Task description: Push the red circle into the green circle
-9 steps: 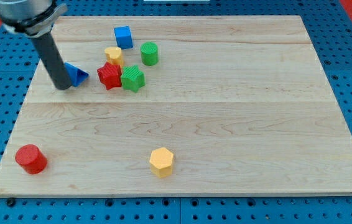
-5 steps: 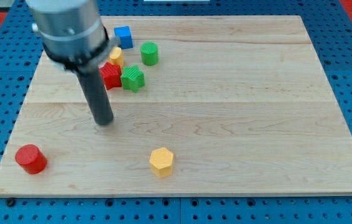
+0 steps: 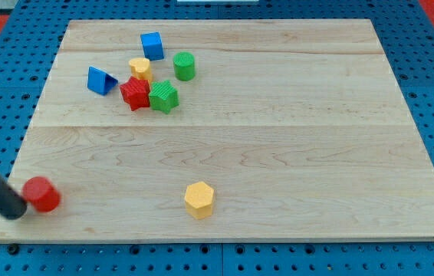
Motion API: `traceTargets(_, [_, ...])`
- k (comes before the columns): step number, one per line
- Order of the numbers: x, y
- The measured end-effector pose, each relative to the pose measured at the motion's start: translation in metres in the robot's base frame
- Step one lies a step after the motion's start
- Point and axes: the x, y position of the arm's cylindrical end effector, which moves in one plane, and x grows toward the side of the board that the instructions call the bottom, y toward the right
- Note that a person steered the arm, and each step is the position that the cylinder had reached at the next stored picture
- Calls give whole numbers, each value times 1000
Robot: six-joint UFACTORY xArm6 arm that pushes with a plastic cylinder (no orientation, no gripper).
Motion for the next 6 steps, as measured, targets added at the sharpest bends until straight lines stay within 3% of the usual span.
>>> traceTargets(1, [-43,18])
traceTargets(4, [21,61])
traceTargets(5, [3,102])
traceTargets(6, [-43,105])
